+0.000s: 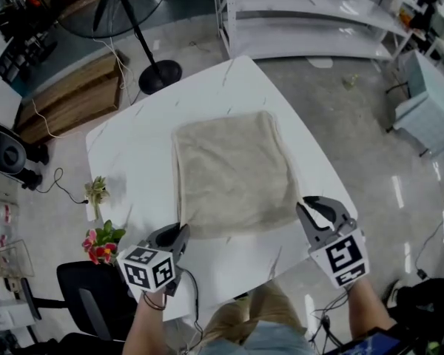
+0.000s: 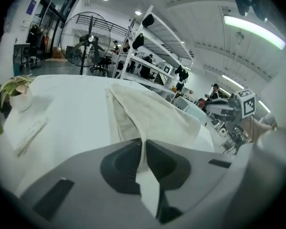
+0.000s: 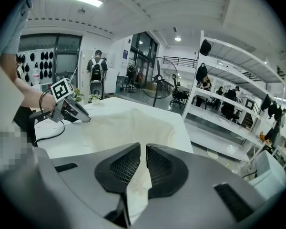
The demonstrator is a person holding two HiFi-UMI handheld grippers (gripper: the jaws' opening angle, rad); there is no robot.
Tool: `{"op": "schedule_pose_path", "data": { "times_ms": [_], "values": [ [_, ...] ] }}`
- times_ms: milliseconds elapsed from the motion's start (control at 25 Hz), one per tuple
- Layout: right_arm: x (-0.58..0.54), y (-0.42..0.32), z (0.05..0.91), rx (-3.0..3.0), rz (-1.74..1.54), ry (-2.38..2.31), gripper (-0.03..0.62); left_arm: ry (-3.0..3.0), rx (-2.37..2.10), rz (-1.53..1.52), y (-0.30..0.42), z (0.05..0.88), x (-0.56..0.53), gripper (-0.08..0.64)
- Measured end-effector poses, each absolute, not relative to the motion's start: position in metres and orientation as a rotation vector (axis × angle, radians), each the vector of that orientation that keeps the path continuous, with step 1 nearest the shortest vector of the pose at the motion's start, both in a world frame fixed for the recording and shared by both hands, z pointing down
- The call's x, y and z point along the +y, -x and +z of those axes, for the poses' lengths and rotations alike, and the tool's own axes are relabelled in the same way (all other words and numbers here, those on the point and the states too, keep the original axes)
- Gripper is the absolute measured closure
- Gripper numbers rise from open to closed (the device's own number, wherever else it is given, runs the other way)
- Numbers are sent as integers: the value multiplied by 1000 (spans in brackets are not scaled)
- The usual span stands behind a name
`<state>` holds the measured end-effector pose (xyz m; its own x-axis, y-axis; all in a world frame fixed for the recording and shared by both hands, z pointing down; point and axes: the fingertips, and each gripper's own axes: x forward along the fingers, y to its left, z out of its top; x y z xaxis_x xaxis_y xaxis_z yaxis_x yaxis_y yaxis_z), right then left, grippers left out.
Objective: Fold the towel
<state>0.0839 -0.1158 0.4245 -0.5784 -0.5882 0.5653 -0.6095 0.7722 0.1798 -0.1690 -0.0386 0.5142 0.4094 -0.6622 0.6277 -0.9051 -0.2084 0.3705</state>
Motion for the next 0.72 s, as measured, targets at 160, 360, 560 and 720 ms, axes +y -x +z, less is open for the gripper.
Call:
{"op": "schedule_pose_path", "data": {
  "times_ms": [160,360,560,720],
  "values": [
    [-115,-100,438,-2306,91,-904,541,-1882,-1346,341,181,521,-16,531],
    [-108,-94,446,-2349,115,-824,545,-1839,-1364,334,191,523,-12,531],
    [-95,-72,466,-2370,65,-658,572,-1826,-1365,397,185,522,-12,531],
    [-87,-89,505,-2231,98,-588,575,-1795,-1388,513,188,528,-6,532]
  ]
}}
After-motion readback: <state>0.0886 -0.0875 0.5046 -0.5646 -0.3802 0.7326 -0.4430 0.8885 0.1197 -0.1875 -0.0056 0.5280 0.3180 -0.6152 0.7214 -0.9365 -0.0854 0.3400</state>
